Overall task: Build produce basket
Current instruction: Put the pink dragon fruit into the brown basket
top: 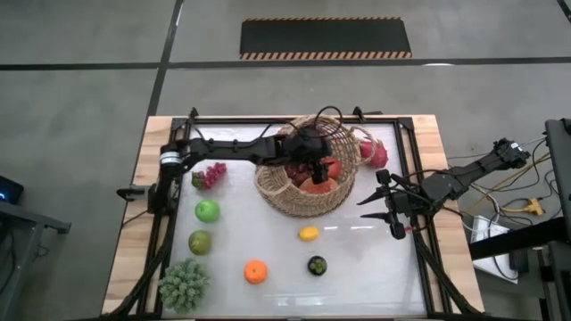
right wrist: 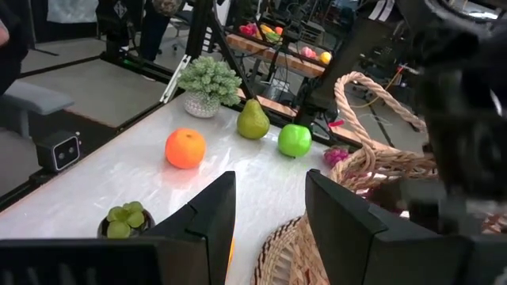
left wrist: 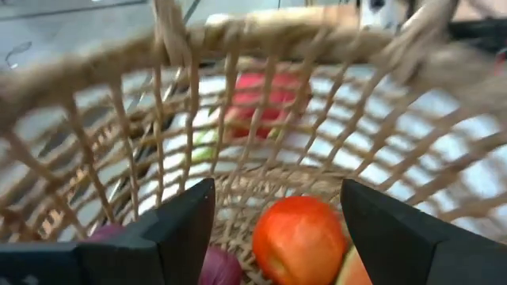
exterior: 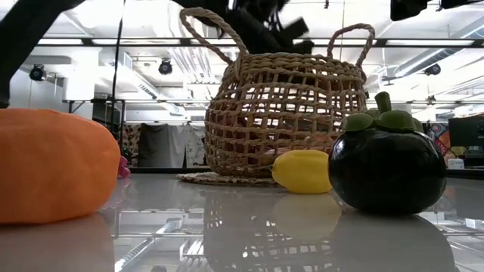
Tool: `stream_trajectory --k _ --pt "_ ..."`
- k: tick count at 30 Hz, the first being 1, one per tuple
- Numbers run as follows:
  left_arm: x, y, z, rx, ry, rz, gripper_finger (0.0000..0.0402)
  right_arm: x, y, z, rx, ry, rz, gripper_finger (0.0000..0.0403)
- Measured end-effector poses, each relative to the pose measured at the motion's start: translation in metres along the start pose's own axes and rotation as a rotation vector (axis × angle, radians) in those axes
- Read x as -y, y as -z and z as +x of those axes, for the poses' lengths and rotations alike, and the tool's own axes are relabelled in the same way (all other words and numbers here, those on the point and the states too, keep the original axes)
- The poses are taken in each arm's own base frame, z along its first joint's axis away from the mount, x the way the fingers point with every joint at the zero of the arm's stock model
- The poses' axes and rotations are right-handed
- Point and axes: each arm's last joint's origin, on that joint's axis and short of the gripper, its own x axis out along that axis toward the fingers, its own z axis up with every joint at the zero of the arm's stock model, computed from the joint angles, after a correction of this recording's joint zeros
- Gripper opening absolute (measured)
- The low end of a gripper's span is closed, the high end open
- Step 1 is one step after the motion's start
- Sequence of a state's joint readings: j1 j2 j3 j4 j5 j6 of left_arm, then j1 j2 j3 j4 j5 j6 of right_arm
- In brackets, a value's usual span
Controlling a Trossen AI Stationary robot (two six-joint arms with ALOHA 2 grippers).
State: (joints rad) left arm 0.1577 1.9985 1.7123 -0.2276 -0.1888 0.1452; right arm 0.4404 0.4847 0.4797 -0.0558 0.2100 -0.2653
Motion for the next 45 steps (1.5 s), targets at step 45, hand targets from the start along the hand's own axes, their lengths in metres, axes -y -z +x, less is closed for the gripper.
stream_trajectory --k 45 --pt "0.056 0.049 -0.195 0.479 0.122 0.287 0.0254 0.164 -0.123 0.047 -0.417 0.693 0.401 0.0217"
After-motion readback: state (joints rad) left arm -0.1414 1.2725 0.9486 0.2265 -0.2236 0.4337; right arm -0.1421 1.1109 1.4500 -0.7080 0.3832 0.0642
